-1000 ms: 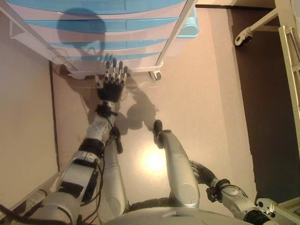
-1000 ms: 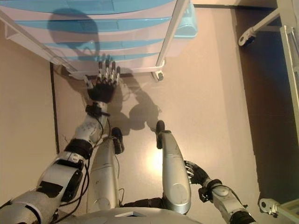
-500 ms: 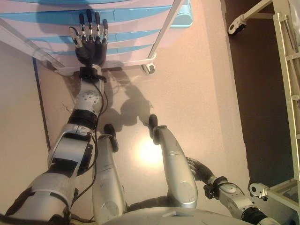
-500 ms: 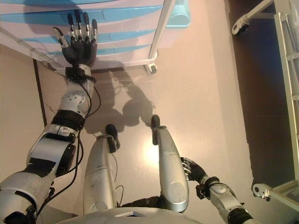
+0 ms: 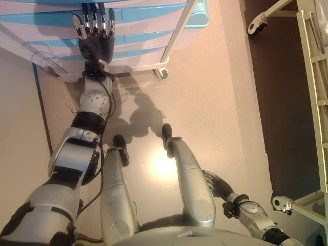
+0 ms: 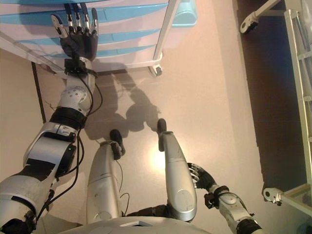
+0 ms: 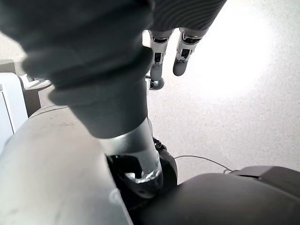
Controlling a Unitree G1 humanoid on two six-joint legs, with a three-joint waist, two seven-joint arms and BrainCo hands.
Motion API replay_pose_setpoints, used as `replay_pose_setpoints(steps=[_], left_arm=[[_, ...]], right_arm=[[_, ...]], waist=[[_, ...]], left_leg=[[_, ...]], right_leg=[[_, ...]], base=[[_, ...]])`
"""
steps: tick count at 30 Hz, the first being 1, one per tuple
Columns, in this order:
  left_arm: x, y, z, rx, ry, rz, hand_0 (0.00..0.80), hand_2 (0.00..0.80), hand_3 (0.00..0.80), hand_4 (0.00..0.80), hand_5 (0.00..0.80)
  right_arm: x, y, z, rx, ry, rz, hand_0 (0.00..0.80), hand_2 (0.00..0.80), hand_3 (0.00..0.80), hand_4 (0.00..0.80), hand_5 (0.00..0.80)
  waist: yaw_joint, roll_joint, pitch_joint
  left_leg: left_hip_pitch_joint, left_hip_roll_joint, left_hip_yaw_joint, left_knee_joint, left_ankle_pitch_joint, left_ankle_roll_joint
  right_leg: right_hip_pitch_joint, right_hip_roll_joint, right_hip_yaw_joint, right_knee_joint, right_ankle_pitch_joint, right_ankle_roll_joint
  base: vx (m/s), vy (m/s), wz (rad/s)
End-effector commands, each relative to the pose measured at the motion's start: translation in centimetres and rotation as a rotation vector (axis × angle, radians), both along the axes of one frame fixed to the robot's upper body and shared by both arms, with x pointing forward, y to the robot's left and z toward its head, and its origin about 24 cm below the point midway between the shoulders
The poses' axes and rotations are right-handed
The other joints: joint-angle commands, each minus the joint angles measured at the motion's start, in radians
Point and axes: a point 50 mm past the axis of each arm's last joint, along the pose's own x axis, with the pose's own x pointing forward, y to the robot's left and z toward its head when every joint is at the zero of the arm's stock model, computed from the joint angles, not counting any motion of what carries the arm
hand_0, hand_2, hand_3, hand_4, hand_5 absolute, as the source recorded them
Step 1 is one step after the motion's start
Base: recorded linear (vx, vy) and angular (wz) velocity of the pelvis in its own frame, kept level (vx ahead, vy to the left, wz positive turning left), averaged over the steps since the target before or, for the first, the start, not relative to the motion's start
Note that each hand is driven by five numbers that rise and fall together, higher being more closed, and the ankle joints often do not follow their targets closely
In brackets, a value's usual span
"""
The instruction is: Open the drawer and pick up the medicine
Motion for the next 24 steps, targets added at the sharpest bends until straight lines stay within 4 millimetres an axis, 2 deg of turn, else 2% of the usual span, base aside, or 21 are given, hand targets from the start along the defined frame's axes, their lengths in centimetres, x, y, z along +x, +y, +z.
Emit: replay_pose_setpoints(steps=[1,3,9,12,24], left_arm=[[-0.1,-0.2,6.4,0.078,-0.176,0.012,0.000,0.000,0.000,0.000,0.000],[0.1,-0.1,5.7,0.084,-0.160,0.002,0.000,0.000,0.000,0.000,0.000],[0.5,0.0,-0.1,0.066,-0.016,-0.039,0.000,0.000,0.000,0.000,0.000],[0.5,0.3,-2.3,0.062,0.036,-0.044,0.000,0.000,0.000,0.000,0.000],[0.0,1.9,-7.4,0.028,0.188,-0.030,0.000,0.000,0.000,0.000,0.000]], right_arm=[[3.5,2.5,3.0,0.135,-0.203,0.048,0.000,0.000,0.000,0.000,0.000],[3.6,2.6,3.0,0.137,-0.207,0.050,0.000,0.000,0.000,0.000,0.000],[3.9,3.3,3.2,0.145,-0.210,0.043,0.000,0.000,0.000,0.000,0.000],[3.9,3.6,3.3,0.150,-0.209,0.042,0.000,0.000,0.000,0.000,0.000],[4.1,4.2,3.4,0.164,-0.204,0.047,0.000,0.000,0.000,0.000,0.000]], waist=[[0.010,0.023,-0.033],[0.011,0.022,-0.032],[0.020,0.023,-0.030],[0.021,0.019,-0.031],[0.025,0.013,-0.025]], left_leg=[[0.112,-0.045,0.112,-0.201,-0.019,0.060],[0.114,-0.045,0.113,-0.205,-0.018,0.059],[0.138,-0.050,0.117,-0.230,-0.009,0.058],[0.147,-0.049,0.117,-0.240,-0.006,0.059],[0.148,-0.050,0.124,-0.242,-0.010,0.068]], right_leg=[[0.027,0.027,-0.012,-0.007,0.009,-0.011],[0.030,0.027,-0.014,-0.010,0.010,-0.010],[0.053,0.025,-0.026,-0.022,0.016,-0.004],[0.059,0.026,-0.029,-0.025,0.021,-0.002],[0.050,0.029,-0.036,-0.015,0.041,0.009]], base=[[0.000,0.000,0.00],[-0.016,-0.016,0.00],[-0.005,-0.005,0.00],[0.000,0.000,0.00],[0.000,0.000,0.00]])
